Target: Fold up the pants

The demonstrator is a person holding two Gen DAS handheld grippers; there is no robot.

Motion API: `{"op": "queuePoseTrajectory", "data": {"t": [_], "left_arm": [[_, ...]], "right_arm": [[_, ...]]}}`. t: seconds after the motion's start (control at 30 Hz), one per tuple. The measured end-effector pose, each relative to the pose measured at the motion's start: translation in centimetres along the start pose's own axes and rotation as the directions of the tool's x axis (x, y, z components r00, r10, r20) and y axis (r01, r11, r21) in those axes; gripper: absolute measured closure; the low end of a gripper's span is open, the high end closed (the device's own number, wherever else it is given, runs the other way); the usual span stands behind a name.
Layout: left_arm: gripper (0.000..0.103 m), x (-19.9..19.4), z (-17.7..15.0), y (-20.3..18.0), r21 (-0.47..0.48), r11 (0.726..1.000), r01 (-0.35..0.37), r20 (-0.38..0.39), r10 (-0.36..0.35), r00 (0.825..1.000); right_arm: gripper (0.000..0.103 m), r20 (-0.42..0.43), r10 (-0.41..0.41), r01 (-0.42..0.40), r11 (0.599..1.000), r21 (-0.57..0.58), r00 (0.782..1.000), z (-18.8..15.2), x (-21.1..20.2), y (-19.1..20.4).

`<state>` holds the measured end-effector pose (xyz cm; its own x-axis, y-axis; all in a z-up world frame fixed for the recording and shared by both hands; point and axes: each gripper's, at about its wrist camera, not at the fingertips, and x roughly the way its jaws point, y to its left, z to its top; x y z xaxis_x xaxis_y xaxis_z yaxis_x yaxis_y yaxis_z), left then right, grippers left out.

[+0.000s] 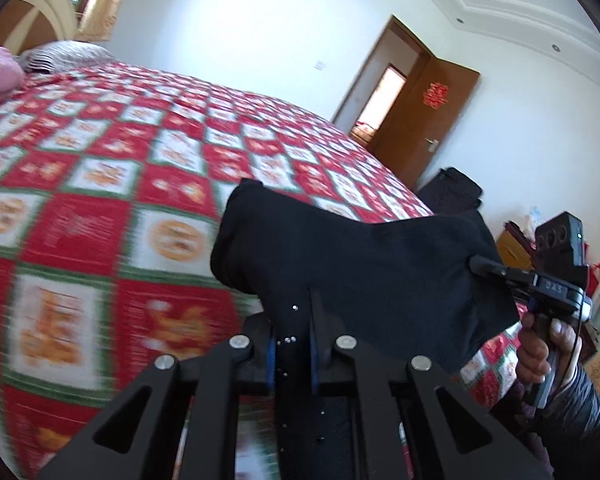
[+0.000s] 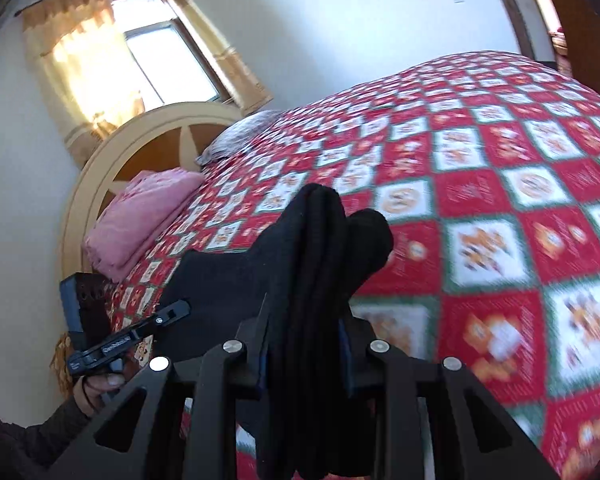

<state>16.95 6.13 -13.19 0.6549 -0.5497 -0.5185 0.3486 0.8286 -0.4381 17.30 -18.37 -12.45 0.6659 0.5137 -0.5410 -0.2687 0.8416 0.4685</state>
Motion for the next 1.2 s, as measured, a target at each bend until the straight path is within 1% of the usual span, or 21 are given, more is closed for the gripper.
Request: {"op": "queuePoseTrajectory", "data": {"t": [0.1, 0.2, 0.23, 0.3, 0.33, 0.4, 0.5, 0.53, 0.57, 0.6, 0.63, 0.67, 0.7, 0.73, 0.83, 0.93, 1.0, 1.1, 1.13, 1.17, 1.2], "left_arm": [[0.091, -2.1, 0.9, 2.3, 0.001, 0.997, -0.075, 0.034, 0.075, 0.997], [0.091, -4.3, 1.6, 5.2, -0.022, 0.987, -0.159, 0.064, 0.160, 0.985], [0.091, -4.9, 1.7, 6.1, -0.031, 0.983, -0.183, 0.071, 0.185, 0.980], [0.091, -6.1, 1.9, 8.1, -0.051, 0.966, -0.254, 0.087, 0.258, 0.962], [0.091, -6.5, 1.8, 9.2, -0.065, 0.956, -0.287, 0.087, 0.292, 0.952], [0.090, -6.3, 1.5, 10.8, -0.079, 0.942, -0.327, 0.070, 0.332, 0.941], [0.074, -4.7, 0.0, 12.9, -0.083, 0.915, -0.395, 0.015, 0.398, 0.917], [0.060, -4.4, -0.4, 13.3, -0.091, 0.908, -0.408, 0.005, 0.410, 0.912], [0.047, -4.2, -0.8, 13.7, -0.101, 0.900, -0.425, 0.005, 0.428, 0.904], [0.042, -4.2, -1.0, 13.9, -0.106, 0.893, -0.438, 0.015, 0.442, 0.897], [0.032, -4.1, -1.2, 14.1, -0.114, 0.882, -0.457, 0.026, 0.463, 0.886], [0.029, -4.3, -1.4, 14.3, -0.123, 0.881, -0.457, 0.029, 0.463, 0.886], [0.029, -4.4, -1.5, 14.4, -0.132, 0.884, -0.448, 0.030, 0.455, 0.890], [0.029, -4.4, -1.6, 14.5, -0.134, 0.886, -0.443, 0.029, 0.451, 0.892], [0.023, -4.3, -1.8, 14.6, -0.122, 0.876, -0.466, 0.025, 0.472, 0.881], [0.018, -4.4, -1.5, 14.5, -0.122, 0.866, -0.485, 0.015, 0.490, 0.872], [0.017, -4.5, -1.4, 14.5, -0.117, 0.863, -0.492, 0.009, 0.497, 0.868], [0.017, -4.8, -1.2, 13.9, -0.088, 0.850, -0.520, 0.004, 0.523, 0.853], [0.017, -4.9, -1.1, 13.7, -0.075, 0.844, -0.531, 0.007, 0.533, 0.846], [0.017, -5.1, -1.0, 13.4, -0.057, 0.831, -0.553, 0.008, 0.554, 0.832], [0.017, -5.2, -1.0, 13.2, -0.049, 0.825, -0.563, 0.008, 0.564, 0.826]], "right_arm": [[0.075, -0.036, 0.063, -0.064, 0.998, -0.028, 0.997, 1.5, 3.9, 1.6], [0.075, -0.071, 0.132, -0.136, 0.989, -0.059, 0.989, 2.9, 8.9, 4.1], [0.075, -0.080, 0.146, -0.152, 0.986, -0.064, 0.986, 3.1, 10.3, 4.8], [0.075, -0.105, 0.187, -0.195, 0.978, -0.070, 0.977, 3.6, 13.5, 6.4], [0.075, -0.121, 0.205, -0.215, 0.974, -0.072, 0.971, 3.7, 15.2, 7.1], [0.075, -0.156, 0.210, -0.223, 0.972, -0.068, 0.965, 3.6, 18.6, 8.2], [0.075, -0.209, 0.187, -0.201, 0.978, -0.048, 0.960, 3.3, 22.3, 8.4], [0.073, -0.219, 0.175, -0.187, 0.982, -0.036, 0.960, 3.2, 23.2, 8.0], [0.070, -0.223, 0.169, -0.179, 0.983, -0.028, 0.960, 3.3, 23.6, 7.6], [0.066, -0.229, 0.163, -0.172, 0.985, -0.020, 0.960, 3.3, 23.8, 7.2], [0.054, -0.241, 0.145, -0.153, 0.988, -0.015, 0.960, 3.3, 24.0, 6.8], [0.049, -0.246, 0.120, -0.129, 0.992, -0.019, 0.962, 3.2, 24.0, 6.4], [0.049, -0.248, 0.086, -0.097, 0.995, -0.032, 0.965, 3.1, 23.9, 5.9], [0.048, -0.250, 0.070, -0.082, 0.996, -0.038, 0.966, 3.0, 23.9, 5.6], [0.043, -0.266, 0.074, -0.080, 0.997, -0.010, 0.961, 2.7, 24.1, 4.3], [0.043, -0.259, 0.083, -0.082, 0.997, 0.012, 0.962, 2.7, 24.2, 4.0], [0.043, -0.256, 0.077, -0.076, 0.997, 0.013, 0.964, 2.7, 24.2, 4.0], [0.042, -0.244, 0.056, -0.059, 0.998, -0.005, 0.968, 2.8, 23.6, 4.1], [0.041, -0.238, 0.044, -0.048, 0.999, -0.011, 0.970, 2.8, 23.4, 4.1], [0.040, -0.231, 0.031, -0.035, 0.999, -0.013, 0.973, 2.9, 23.1, 4.0], [0.040, -0.224, 0.023, -0.026, 1.000, -0.010, 0.974, 3.1, 23.0, 3.8]]}}
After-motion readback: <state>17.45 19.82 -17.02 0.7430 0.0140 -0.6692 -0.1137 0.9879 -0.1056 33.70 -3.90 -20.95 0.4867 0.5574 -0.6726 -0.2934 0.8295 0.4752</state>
